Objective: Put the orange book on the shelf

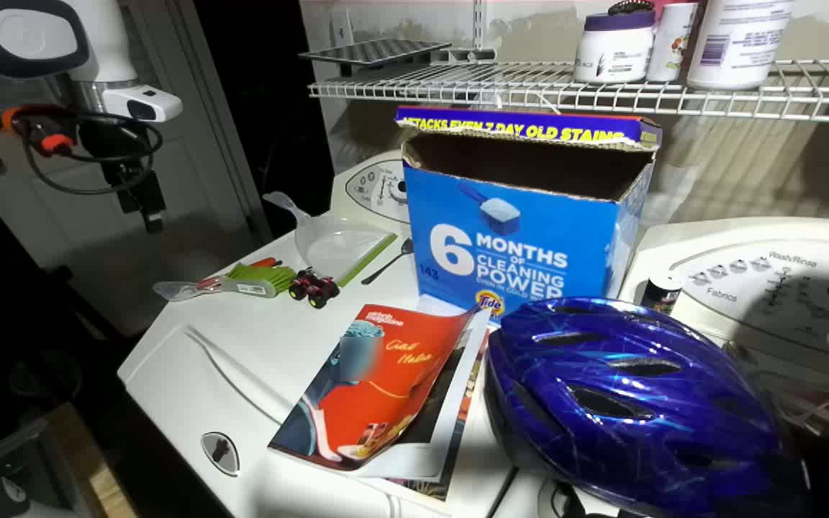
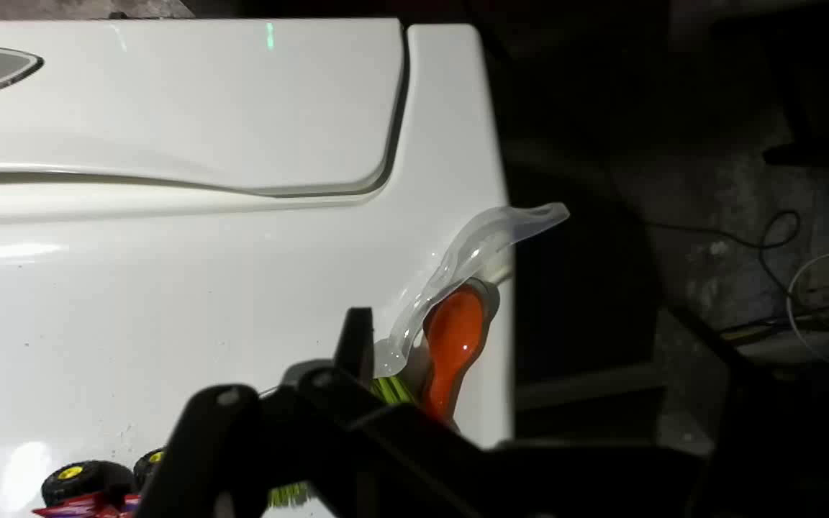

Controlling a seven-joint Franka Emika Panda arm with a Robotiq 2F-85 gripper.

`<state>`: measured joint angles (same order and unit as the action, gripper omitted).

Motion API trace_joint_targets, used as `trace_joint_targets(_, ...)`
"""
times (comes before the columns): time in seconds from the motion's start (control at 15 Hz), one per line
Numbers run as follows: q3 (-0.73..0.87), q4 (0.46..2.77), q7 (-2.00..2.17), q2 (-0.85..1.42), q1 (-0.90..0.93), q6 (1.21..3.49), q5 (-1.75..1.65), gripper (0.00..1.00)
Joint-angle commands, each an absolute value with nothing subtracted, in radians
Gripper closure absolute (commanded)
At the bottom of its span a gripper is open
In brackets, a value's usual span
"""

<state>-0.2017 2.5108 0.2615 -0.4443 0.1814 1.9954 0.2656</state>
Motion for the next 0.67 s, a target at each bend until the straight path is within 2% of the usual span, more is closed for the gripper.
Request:
trace_joint_targets(0.0, -0.203, 2.510, 0.261, -0.444, 0.179, 1.994, 0.266, 0.00)
trace_joint_targets(0.6, -0.285, 2.580, 0.517, -0.371, 0.057, 1.992, -0.164, 0.00)
